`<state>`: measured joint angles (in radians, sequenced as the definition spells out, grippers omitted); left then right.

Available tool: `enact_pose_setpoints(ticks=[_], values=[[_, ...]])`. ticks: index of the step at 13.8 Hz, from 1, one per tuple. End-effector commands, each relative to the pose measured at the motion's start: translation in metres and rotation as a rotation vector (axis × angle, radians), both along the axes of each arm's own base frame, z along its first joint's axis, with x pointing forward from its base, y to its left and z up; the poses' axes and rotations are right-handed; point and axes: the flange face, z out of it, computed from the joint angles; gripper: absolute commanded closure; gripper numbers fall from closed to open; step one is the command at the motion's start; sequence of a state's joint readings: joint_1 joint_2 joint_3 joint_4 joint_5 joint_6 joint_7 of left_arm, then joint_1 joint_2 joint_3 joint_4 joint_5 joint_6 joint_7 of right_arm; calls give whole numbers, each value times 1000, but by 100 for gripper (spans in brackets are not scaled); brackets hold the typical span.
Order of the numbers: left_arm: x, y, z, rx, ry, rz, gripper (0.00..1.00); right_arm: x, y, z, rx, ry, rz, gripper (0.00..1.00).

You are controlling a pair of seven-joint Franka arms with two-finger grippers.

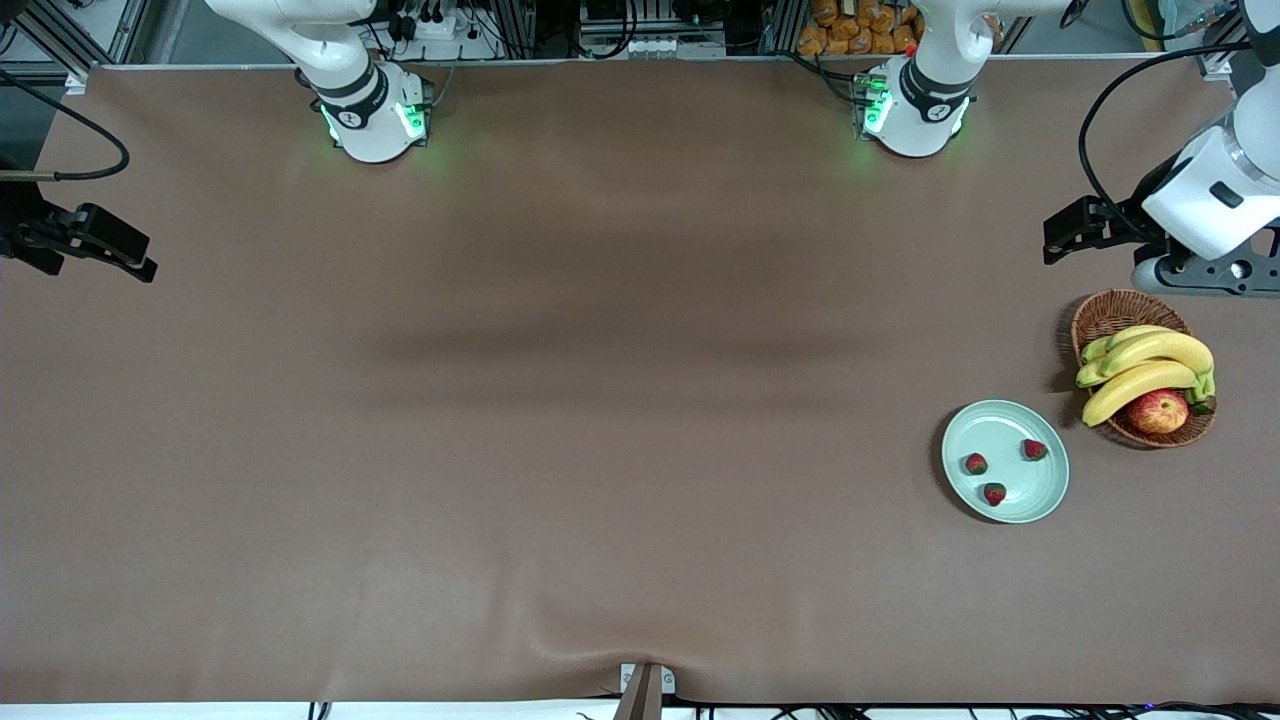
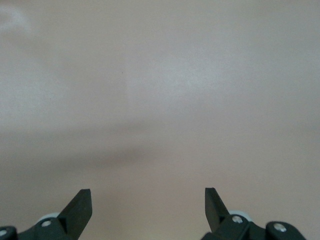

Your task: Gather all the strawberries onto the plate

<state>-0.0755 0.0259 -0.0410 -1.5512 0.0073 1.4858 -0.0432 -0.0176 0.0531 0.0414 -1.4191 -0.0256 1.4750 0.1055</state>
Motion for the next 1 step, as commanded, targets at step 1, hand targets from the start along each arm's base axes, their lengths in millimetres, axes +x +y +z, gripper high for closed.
enact_pose_setpoints(ticks=[1], values=[[-3, -1, 8, -14, 6, 3, 0, 0, -6, 1, 10, 9, -13, 0]])
